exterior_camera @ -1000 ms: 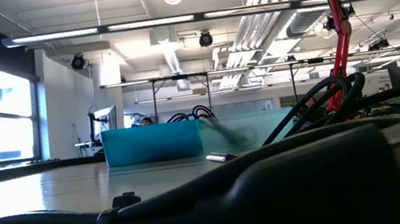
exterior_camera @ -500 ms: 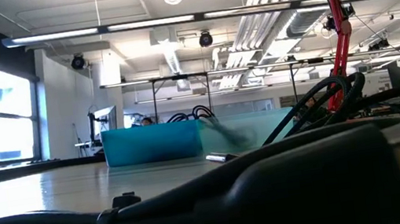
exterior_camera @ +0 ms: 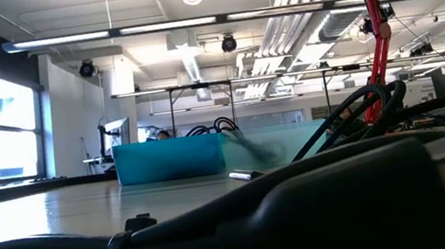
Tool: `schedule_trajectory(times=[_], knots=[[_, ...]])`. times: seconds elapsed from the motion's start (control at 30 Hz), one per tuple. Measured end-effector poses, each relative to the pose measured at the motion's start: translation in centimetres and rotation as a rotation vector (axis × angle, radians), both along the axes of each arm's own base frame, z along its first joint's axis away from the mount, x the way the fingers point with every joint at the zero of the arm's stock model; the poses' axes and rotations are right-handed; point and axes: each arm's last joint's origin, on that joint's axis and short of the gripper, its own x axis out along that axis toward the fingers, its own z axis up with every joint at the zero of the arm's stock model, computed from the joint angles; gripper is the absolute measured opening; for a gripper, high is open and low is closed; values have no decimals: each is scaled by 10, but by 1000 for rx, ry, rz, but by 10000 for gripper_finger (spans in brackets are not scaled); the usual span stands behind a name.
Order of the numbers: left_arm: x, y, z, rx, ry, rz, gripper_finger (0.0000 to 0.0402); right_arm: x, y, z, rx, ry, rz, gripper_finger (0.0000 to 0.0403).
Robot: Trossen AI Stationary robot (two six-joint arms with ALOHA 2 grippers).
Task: Pick & Place USB Port
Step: Put the black usb cable into the light blue bin
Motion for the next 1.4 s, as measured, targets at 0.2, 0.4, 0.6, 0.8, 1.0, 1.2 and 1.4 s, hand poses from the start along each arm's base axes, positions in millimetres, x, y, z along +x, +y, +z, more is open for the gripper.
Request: schedule_trajectory(times=[0.2, 0.4, 0.6, 0.8, 1.0, 1.2, 1.4], knots=[[1, 0, -1, -2, 4, 0, 2, 2, 1, 4, -38, -46, 38, 153], [1, 0, -1, -2, 5, 1, 2, 3, -1, 6, -57, -61, 32, 153], [1, 0, -2, 2, 15, 5, 1, 3, -5, 3, -53, -34, 19, 153], [2, 0, -6, 7, 32, 1, 1, -9, -6, 0, -20, 36, 5, 153], [2, -1, -6, 8, 33, -13, 1, -20, -14, 5, 6, 17, -120, 153], [2, 0, -5, 13, 25, -8, 1, -20, -17, 8, 36, -4, -94, 153], [2, 0, -5, 13, 23, -5, 1, -12, -18, 5, 62, 20, -17, 153]])
